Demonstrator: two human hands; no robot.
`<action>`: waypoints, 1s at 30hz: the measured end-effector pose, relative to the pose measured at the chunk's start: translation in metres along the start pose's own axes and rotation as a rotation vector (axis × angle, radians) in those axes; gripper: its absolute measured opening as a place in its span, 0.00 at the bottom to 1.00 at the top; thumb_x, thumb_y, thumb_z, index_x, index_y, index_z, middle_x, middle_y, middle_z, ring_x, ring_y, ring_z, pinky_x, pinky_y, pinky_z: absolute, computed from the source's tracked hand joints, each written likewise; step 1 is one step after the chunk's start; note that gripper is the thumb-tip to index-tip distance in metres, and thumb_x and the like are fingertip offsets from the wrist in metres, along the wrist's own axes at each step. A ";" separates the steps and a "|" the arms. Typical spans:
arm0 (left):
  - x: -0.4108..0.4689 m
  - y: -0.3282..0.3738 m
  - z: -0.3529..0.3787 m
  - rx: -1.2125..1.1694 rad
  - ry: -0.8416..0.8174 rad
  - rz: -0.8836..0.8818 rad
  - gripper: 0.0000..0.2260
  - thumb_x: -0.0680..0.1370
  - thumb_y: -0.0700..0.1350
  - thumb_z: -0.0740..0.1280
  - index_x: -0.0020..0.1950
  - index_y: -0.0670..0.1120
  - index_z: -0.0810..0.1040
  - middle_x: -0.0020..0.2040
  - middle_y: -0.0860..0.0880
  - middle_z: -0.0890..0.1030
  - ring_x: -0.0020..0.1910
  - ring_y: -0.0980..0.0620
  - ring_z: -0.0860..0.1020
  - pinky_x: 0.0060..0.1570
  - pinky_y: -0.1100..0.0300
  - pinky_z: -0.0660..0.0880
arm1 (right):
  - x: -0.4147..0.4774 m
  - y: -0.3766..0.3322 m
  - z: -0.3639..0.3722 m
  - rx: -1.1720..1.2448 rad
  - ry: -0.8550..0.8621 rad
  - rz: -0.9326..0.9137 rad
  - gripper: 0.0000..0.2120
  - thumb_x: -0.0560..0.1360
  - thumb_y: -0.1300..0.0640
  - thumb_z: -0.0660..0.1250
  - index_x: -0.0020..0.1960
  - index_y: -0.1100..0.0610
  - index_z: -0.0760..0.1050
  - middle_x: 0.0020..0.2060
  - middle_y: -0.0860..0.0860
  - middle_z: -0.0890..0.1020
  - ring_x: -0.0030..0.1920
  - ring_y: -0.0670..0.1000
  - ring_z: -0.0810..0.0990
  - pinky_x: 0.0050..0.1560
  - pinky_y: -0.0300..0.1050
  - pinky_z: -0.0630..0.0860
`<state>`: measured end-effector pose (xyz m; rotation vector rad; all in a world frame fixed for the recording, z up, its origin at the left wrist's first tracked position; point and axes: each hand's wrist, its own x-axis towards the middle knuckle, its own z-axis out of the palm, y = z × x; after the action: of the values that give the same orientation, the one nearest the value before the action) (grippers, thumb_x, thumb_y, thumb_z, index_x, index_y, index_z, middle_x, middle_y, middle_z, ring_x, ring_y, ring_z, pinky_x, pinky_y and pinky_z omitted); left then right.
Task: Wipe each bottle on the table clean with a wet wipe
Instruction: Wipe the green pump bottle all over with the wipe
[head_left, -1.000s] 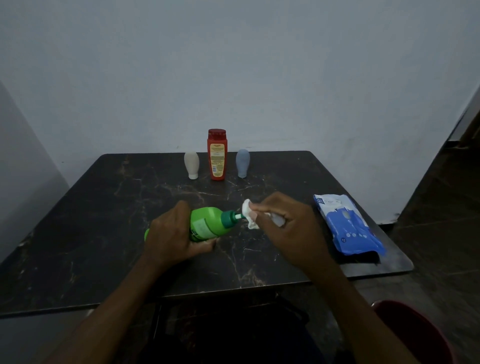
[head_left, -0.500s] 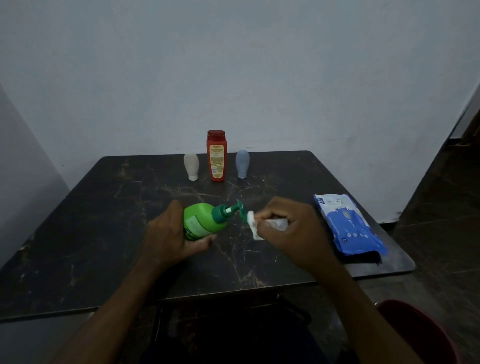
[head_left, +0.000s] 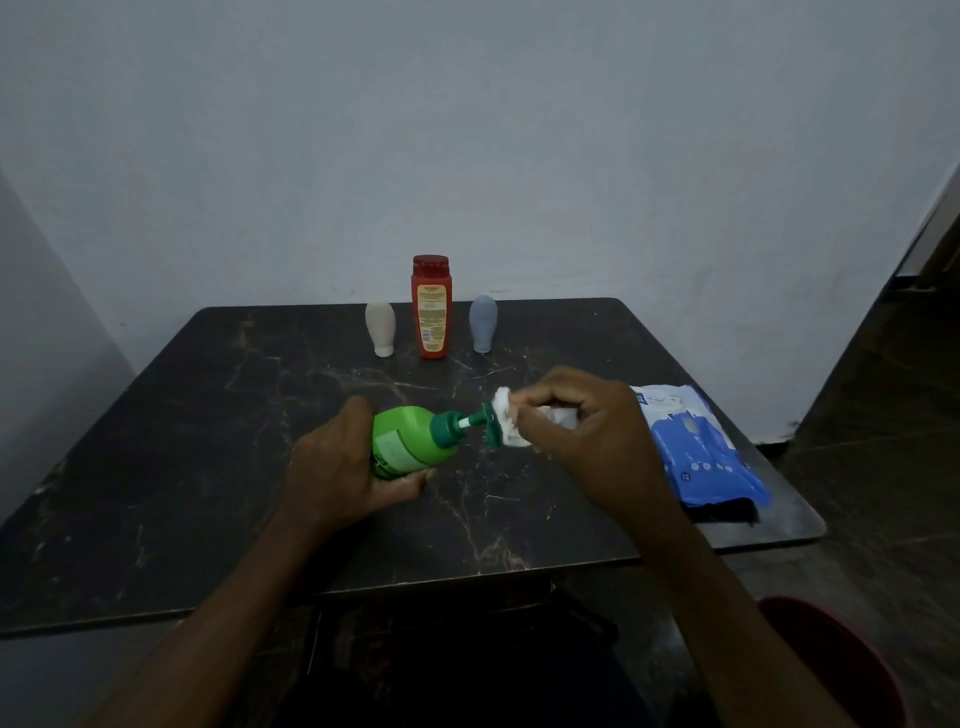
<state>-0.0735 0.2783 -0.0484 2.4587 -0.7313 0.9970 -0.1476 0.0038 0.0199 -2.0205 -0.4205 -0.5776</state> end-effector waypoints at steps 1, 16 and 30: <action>0.000 0.000 0.000 -0.001 -0.004 0.000 0.34 0.68 0.75 0.65 0.48 0.44 0.71 0.38 0.49 0.76 0.31 0.50 0.76 0.27 0.58 0.72 | 0.001 -0.001 0.002 -0.011 -0.011 0.006 0.03 0.73 0.56 0.73 0.48 0.52 0.83 0.41 0.43 0.83 0.41 0.45 0.82 0.41 0.37 0.78; 0.000 0.001 0.000 -0.009 -0.012 -0.012 0.33 0.67 0.74 0.67 0.49 0.43 0.72 0.39 0.49 0.76 0.32 0.48 0.77 0.28 0.55 0.74 | 0.012 -0.014 0.009 0.315 -0.101 0.266 0.05 0.77 0.62 0.69 0.52 0.60 0.82 0.37 0.52 0.85 0.32 0.48 0.82 0.32 0.40 0.78; 0.000 0.005 -0.002 -0.035 -0.062 0.007 0.31 0.65 0.72 0.68 0.49 0.46 0.70 0.38 0.51 0.76 0.33 0.52 0.76 0.28 0.58 0.73 | 0.014 -0.004 0.031 0.316 -0.070 0.479 0.08 0.81 0.58 0.65 0.48 0.59 0.82 0.23 0.52 0.77 0.23 0.46 0.71 0.25 0.39 0.68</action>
<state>-0.0775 0.2748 -0.0461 2.4684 -0.7717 0.9066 -0.1313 0.0337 0.0170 -1.7521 -0.0525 -0.1331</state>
